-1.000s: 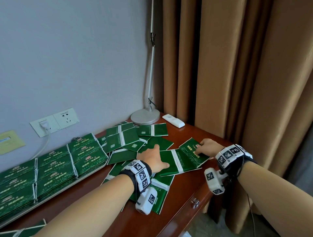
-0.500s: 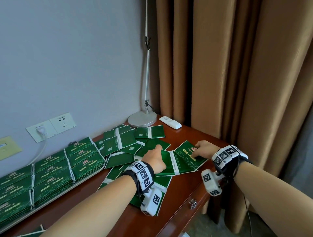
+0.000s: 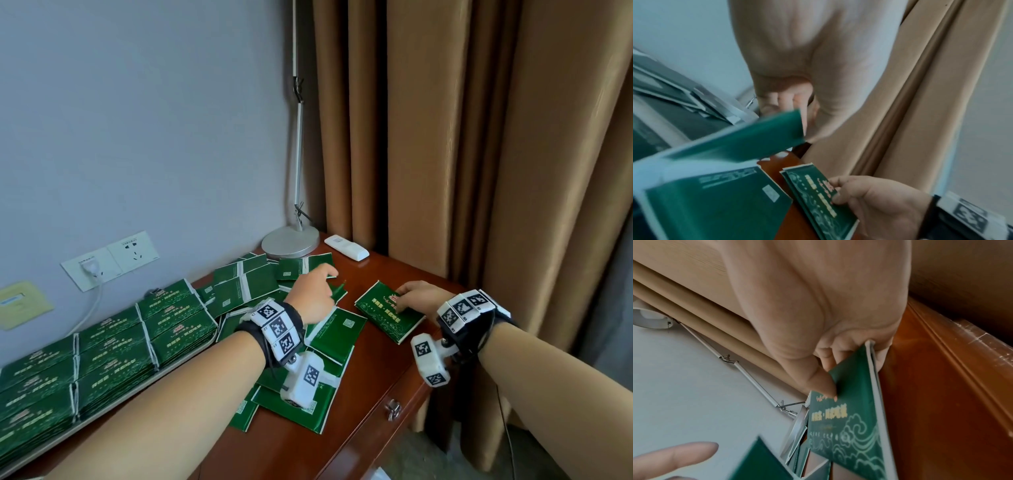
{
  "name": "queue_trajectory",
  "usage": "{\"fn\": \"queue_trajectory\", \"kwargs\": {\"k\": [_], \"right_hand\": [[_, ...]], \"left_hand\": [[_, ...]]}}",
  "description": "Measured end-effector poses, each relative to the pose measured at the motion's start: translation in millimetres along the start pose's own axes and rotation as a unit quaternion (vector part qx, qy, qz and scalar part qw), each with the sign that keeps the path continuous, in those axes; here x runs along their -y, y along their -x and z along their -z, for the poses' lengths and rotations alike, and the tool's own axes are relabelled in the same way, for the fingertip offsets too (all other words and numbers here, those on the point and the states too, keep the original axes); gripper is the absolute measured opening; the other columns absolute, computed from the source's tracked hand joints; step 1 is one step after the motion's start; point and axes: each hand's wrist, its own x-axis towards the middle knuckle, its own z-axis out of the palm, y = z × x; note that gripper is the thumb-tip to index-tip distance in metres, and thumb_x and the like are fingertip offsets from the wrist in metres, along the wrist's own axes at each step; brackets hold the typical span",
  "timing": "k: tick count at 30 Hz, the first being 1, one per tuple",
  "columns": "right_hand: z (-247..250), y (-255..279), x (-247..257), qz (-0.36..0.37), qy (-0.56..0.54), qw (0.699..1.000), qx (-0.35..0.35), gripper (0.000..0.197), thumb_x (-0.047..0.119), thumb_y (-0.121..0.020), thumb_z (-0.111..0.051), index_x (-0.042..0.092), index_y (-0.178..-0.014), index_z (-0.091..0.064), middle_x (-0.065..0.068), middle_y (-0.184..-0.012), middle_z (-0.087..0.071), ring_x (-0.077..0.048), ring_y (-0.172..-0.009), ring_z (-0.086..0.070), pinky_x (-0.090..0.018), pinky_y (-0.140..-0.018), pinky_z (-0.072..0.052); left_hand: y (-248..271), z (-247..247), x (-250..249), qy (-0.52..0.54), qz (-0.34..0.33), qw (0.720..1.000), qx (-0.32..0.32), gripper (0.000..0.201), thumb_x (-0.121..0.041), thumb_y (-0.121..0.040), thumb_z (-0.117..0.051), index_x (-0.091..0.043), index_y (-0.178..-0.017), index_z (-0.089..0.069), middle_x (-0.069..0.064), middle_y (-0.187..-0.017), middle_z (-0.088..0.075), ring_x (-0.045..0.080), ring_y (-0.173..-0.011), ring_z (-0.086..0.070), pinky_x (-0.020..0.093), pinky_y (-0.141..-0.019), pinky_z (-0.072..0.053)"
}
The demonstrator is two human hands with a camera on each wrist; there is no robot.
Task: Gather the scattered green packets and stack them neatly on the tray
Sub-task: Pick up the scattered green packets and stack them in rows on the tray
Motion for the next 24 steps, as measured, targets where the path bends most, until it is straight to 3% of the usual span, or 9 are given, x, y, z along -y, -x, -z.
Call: {"fn": "queue_trajectory", "kwargs": {"k": [3, 5, 8, 11, 14, 17, 21, 24], "right_hand": [[0.0, 13.8, 6.9, -0.001, -0.007, 1.000, -0.004, 0.032, 0.012, -0.065, -0.077, 0.025, -0.093, -0.066, -0.006, -0.110, -0.066, -0.024, -0.098, -0.067, -0.043, -0.091, -0.055], [-0.4, 17.2, 8.2, -0.002, -0.006, 1.000, -0.009, 0.035, 0.011, -0.068, -0.078, 0.022, -0.100, -0.067, -0.005, -0.109, -0.066, -0.022, -0.098, -0.067, -0.041, -0.091, -0.055], [-2.3, 20.6, 10.5, -0.008, -0.005, 1.000, -0.009, 0.039, 0.009, -0.070, -0.079, 0.018, -0.106, -0.066, -0.005, -0.107, -0.067, -0.020, -0.097, -0.067, -0.039, -0.090, -0.056], [-4.2, 20.2, 11.0, -0.005, 0.002, 1.000, -0.012, 0.037, 0.009, -0.070, -0.080, 0.019, -0.102, -0.065, -0.005, -0.107, -0.067, -0.020, -0.096, -0.068, -0.038, -0.089, -0.056], [-5.1, 21.3, 12.1, -0.002, 0.006, 1.000, -0.012, 0.035, 0.009, -0.071, -0.080, 0.023, -0.098, -0.063, -0.004, -0.107, -0.067, -0.019, -0.097, -0.067, -0.038, -0.090, -0.056], [-5.2, 23.0, 11.3, 0.001, -0.003, 1.000, -0.014, 0.040, 0.008, -0.072, -0.079, 0.019, -0.107, -0.063, -0.003, -0.108, -0.066, -0.019, -0.097, -0.067, -0.038, -0.091, -0.055], [-2.9, 26.6, 12.5, 0.008, -0.023, 1.000, 0.000, 0.045, 0.005, -0.074, -0.077, 0.020, -0.114, -0.063, -0.005, -0.108, -0.068, -0.021, -0.094, -0.070, -0.041, -0.087, -0.058], [0.5, 31.7, 17.6, 0.011, -0.047, 0.999, -0.010, 0.041, 0.000, -0.077, -0.072, 0.026, -0.107, -0.063, -0.008, -0.105, -0.069, -0.026, -0.091, -0.072, -0.049, -0.082, -0.058]], "left_hand": [[6.6, -11.1, -9.9, 0.015, -0.023, 0.997, 0.067, 0.024, -0.019, -0.090, -0.064, -0.025, -0.113, -0.062, -0.002, -0.092, -0.069, 0.010, -0.072, -0.063, 0.026, -0.071, -0.051], [7.3, -17.3, -8.9, -0.019, -0.004, 0.997, 0.071, 0.016, -0.028, -0.091, -0.064, -0.023, -0.106, -0.065, 0.001, -0.097, -0.070, 0.016, -0.071, -0.066, 0.026, -0.069, -0.053], [7.3, -21.0, 1.2, -0.183, 0.032, 0.978, 0.098, 0.040, -0.048, -0.086, -0.064, -0.019, -0.115, -0.061, 0.001, -0.111, -0.066, 0.022, -0.094, -0.065, 0.034, -0.083, -0.053], [11.9, -27.4, 7.2, -0.246, 0.064, 0.957, 0.138, 0.061, -0.064, -0.077, -0.065, -0.016, -0.114, -0.057, -0.001, -0.107, -0.064, 0.021, -0.095, -0.063, 0.036, -0.081, -0.054], [14.2, -34.6, 7.5, -0.225, 0.086, 0.956, 0.166, 0.057, -0.060, -0.074, -0.071, -0.014, -0.106, -0.058, -0.001, -0.099, -0.065, 0.019, -0.089, -0.064, 0.036, -0.081, -0.055], [13.0, -36.8, 6.9, -0.189, 0.106, 0.963, 0.159, 0.056, -0.055, -0.072, -0.076, -0.015, -0.106, -0.057, 0.000, -0.099, -0.065, 0.020, -0.090, -0.064, 0.037, -0.082, -0.056], [13.1, -36.7, 6.1, -0.163, 0.111, 0.972, 0.128, 0.067, -0.044, -0.074, -0.080, -0.014, -0.126, -0.051, 0.002, -0.116, -0.063, 0.022, -0.102, -0.062, 0.038, -0.089, -0.054], [12.3, -31.3, 6.5, -0.096, 0.105, 0.986, 0.084, 0.059, -0.021, -0.079, -0.076, -0.014, -0.132, -0.051, 0.003, -0.119, -0.063, 0.022, -0.101, -0.063, 0.036, -0.090, -0.054]]}}
